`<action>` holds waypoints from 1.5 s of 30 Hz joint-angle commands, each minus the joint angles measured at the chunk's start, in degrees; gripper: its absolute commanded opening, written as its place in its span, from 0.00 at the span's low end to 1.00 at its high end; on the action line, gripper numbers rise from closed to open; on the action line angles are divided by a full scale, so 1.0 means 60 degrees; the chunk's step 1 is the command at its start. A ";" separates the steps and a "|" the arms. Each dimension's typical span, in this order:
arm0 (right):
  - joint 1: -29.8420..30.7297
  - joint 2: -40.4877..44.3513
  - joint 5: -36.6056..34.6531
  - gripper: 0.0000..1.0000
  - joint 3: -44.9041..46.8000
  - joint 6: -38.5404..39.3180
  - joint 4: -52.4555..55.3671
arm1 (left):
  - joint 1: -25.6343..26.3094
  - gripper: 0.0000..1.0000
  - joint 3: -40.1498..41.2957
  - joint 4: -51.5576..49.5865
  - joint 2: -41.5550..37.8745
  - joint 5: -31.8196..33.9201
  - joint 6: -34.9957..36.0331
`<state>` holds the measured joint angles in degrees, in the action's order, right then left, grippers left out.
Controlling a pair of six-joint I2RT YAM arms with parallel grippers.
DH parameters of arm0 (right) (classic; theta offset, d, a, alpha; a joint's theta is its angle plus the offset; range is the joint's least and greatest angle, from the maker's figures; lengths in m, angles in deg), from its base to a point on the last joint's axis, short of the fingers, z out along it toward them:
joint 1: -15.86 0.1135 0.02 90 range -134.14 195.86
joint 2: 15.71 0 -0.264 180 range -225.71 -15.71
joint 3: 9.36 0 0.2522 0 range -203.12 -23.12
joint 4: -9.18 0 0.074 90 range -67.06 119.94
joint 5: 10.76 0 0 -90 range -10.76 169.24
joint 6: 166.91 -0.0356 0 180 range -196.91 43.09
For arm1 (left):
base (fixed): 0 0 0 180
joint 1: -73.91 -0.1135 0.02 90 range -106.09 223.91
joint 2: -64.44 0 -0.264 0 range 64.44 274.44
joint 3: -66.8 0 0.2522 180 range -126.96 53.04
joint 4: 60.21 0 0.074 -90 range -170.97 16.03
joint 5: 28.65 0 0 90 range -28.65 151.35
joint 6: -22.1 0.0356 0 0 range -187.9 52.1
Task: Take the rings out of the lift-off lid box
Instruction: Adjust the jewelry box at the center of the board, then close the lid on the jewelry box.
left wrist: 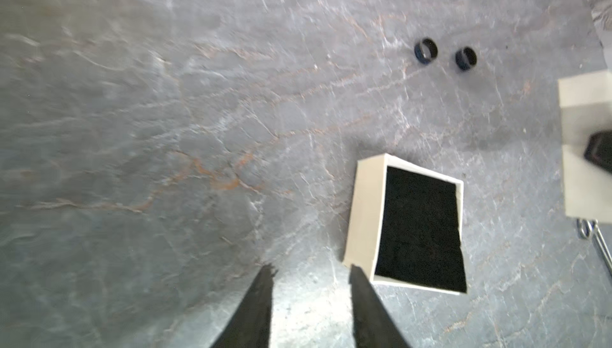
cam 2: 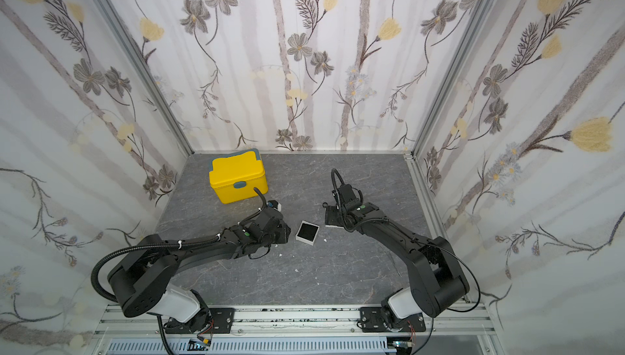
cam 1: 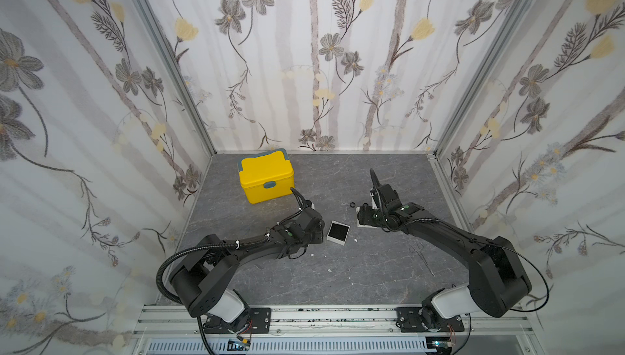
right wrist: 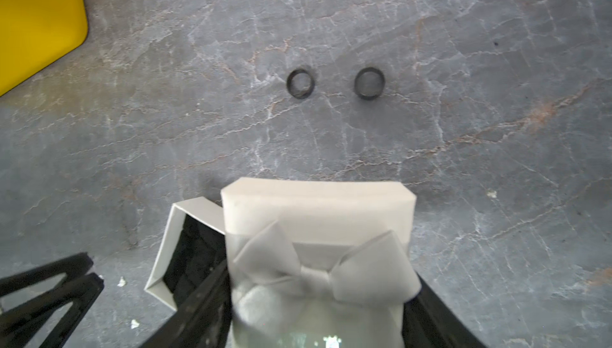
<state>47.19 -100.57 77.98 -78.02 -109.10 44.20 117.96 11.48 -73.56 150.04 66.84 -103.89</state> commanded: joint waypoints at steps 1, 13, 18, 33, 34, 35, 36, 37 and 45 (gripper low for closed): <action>0.0448 -0.0254 -0.0110 0.72 -0.0437 -0.0666 0.0395 | -0.0473 0.93 0.0330 0.0046 -0.0420 0.0318 0.0463; 0.2542 -0.1514 -0.0613 0.72 -0.1779 -0.3401 0.1469 | -0.2307 1.00 0.1780 0.1198 -0.1612 -0.0502 0.1468; 0.3079 -0.1820 -0.1179 0.72 -0.2145 -0.4338 0.1897 | -0.2588 1.00 0.2158 0.1635 -0.1673 -0.0933 0.1662; 0.3289 -0.2183 -0.2758 0.72 -0.2657 -0.5588 0.2778 | -0.2655 1.00 0.2656 0.1983 -0.2211 -0.1018 0.1624; 0.3296 -0.2186 -0.2780 0.72 -0.2658 -0.5656 0.2778 | -0.2655 1.00 0.2659 0.1983 -0.2211 -0.1018 0.1627; 0.3293 -0.2203 -0.2824 0.72 -0.2658 -0.5726 0.2783 | -0.2654 1.00 0.2655 0.1983 -0.2206 -0.1011 0.1632; 0.3289 -0.2242 -0.2836 0.72 -0.2658 -0.5785 0.2765 | -0.2655 1.00 0.2661 0.1983 -0.2190 -0.1005 0.1637; 0.3289 -0.2276 -0.2809 0.72 -0.2657 -0.5835 0.2743 | -0.2655 1.00 0.2657 0.1983 -0.2185 -0.1014 0.1646; 0.3340 -0.2650 -0.2705 0.73 -0.2777 -0.6164 0.2490 | -0.2652 1.00 0.2740 0.1969 -0.2211 -0.1004 0.1679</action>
<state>66.91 -115.92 62.81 -93.84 -144.09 59.41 102.10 27.59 -63.07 137.04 60.70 -93.77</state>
